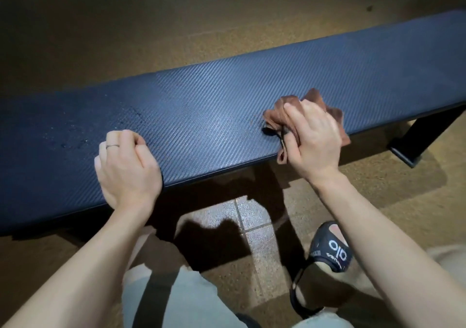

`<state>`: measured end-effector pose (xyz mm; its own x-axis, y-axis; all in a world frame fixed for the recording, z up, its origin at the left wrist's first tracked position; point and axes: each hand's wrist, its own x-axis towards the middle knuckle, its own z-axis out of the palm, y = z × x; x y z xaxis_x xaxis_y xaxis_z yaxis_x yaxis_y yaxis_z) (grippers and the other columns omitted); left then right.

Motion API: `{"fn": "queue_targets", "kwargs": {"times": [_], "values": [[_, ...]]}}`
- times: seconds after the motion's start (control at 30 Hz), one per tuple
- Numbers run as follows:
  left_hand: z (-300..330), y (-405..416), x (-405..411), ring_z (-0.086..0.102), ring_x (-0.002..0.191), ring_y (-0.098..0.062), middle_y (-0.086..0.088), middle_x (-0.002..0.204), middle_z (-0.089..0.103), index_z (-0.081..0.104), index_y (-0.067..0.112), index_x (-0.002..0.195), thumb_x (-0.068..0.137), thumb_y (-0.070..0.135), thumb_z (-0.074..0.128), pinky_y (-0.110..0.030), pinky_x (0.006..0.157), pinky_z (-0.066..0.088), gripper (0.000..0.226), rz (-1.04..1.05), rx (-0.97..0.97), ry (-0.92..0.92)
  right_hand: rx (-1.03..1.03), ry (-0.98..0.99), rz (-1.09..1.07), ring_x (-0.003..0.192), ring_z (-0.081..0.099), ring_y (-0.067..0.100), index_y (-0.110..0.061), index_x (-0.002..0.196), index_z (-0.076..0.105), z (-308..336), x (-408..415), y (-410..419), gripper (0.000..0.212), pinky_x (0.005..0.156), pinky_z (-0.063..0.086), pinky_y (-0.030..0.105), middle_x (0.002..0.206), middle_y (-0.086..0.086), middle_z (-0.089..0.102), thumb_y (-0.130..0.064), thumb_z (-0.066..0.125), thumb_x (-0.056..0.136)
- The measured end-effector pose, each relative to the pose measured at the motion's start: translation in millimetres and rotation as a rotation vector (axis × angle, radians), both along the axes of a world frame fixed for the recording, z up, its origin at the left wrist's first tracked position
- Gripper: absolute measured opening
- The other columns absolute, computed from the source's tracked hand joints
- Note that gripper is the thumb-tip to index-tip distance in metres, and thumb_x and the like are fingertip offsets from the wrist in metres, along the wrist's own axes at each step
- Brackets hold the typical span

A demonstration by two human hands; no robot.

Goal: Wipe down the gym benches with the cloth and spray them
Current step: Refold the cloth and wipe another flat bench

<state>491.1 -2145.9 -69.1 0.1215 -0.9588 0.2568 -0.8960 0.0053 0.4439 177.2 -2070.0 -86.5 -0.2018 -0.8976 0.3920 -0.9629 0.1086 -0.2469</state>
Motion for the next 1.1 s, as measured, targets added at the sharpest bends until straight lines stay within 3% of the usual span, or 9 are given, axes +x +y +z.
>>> {"fn": "queue_targets", "kwargs": {"times": [0.13, 0.23, 0.33, 0.43, 0.5, 0.63, 0.73, 0.87, 1.1], "values": [[-0.2, -0.3, -3.0, 0.049, 0.101, -0.033, -0.009, 0.109, 0.058, 0.057, 0.015, 0.091, 0.094, 0.016, 0.038, -0.047, 0.093, 0.035, 0.020, 0.004, -0.003, -0.027, -0.018, -0.058, -0.198, 0.124, 0.055, 0.029, -0.017, 0.125, 0.066, 6.1, 59.7, -5.2, 0.035, 0.106, 0.038, 0.052, 0.130, 0.007, 0.063, -0.026, 0.054, 0.094], [-1.2, -1.8, -2.4, 0.049, 0.102, -0.034, -0.009, 0.110, 0.058, 0.058, 0.014, 0.092, 0.095, 0.017, 0.037, -0.048, 0.093, 0.035, 0.022, -0.007, 0.000, -0.023, -0.001, -0.024, 0.030, 0.113, 0.057, 0.031, -0.019, 0.119, 0.066, 12.5, 140.3, -8.6, 0.033, 0.098, 0.040, 0.050, 0.125, 0.005, 0.062, -0.027, 0.052, 0.091], [-1.1, -0.8, 2.8, 0.050, 0.100, -0.036, -0.011, 0.108, 0.059, 0.057, 0.014, 0.090, 0.093, 0.016, 0.037, -0.049, 0.091, 0.036, 0.020, 0.008, -0.013, 0.033, 0.032, -0.034, 0.259, 0.118, 0.057, 0.028, -0.018, 0.125, 0.067, 12.0, 197.8, -19.9, 0.037, 0.098, 0.040, 0.049, 0.127, 0.005, 0.063, -0.029, 0.053, 0.093], [-0.9, 0.0, 3.9, 0.049, 0.100, -0.036, -0.010, 0.107, 0.058, 0.054, 0.017, 0.088, 0.092, 0.013, 0.040, -0.048, 0.092, 0.036, 0.016, 0.006, -0.006, 0.034, 0.071, 0.010, 0.463, 0.125, 0.056, 0.027, -0.019, 0.131, 0.066, 17.6, 168.0, -38.1, 0.042, 0.102, 0.040, 0.047, 0.131, 0.006, 0.063, -0.031, 0.053, 0.093], [-0.8, 0.0, 3.4, 0.049, 0.100, -0.035, -0.009, 0.107, 0.058, 0.053, 0.018, 0.088, 0.093, 0.012, 0.040, -0.047, 0.094, 0.035, 0.015, 0.006, 0.008, 0.015, 0.121, 0.046, 0.489, 0.130, 0.052, 0.022, -0.026, 0.132, 0.064, 26.6, 119.0, -49.1, 0.043, 0.106, 0.038, 0.045, 0.136, 0.001, 0.060, -0.030, 0.053, 0.091], [0.1, -0.4, 4.1, 0.048, 0.100, -0.033, -0.009, 0.107, 0.057, 0.054, 0.017, 0.087, 0.094, 0.012, 0.041, -0.046, 0.094, 0.035, 0.015, -0.005, 0.018, 0.017, 0.177, -0.024, 0.129, 0.137, 0.047, 0.021, -0.030, 0.138, 0.059, 32.3, -3.1, -63.9, 0.043, 0.113, 0.038, 0.048, 0.144, -0.002, 0.055, -0.031, 0.046, 0.097], [2.5, -0.7, 1.5, 0.047, 0.100, -0.031, -0.007, 0.107, 0.057, 0.054, 0.017, 0.088, 0.095, 0.013, 0.041, -0.046, 0.094, 0.035, 0.016, -0.002, 0.029, -0.001, 0.197, -0.049, -0.015, 0.141, 0.044, 0.024, -0.027, 0.140, 0.057, 31.4, -51.8, -54.9, 0.044, 0.116, 0.036, 0.047, 0.146, 0.001, 0.054, -0.033, 0.044, 0.099], [2.0, -3.5, -3.8, 0.048, 0.100, -0.030, -0.006, 0.109, 0.057, 0.057, 0.016, 0.094, 0.099, 0.020, 0.035, -0.047, 0.095, 0.036, 0.023, -0.012, 0.047, -0.093, 0.185, -0.100, -0.142, 0.145, 0.040, 0.024, -0.025, 0.141, 0.058, 28.0, -10.5, -53.1, 0.043, 0.119, 0.029, 0.053, 0.150, 0.005, 0.053, -0.034, 0.042, 0.102], [5.3, -6.9, -2.0, 0.051, 0.098, -0.034, -0.012, 0.109, 0.057, 0.058, 0.011, 0.101, 0.101, 0.024, 0.032, -0.050, 0.087, 0.038, 0.028, -0.071, 0.081, -0.195, 0.161, -0.051, 0.286, 0.143, 0.043, 0.022, -0.026, 0.136, 0.062, 24.9, 142.1, -28.5, 0.041, 0.118, 0.027, 0.048, 0.149, 0.002, 0.055, -0.031, 0.053, 0.097]]}}
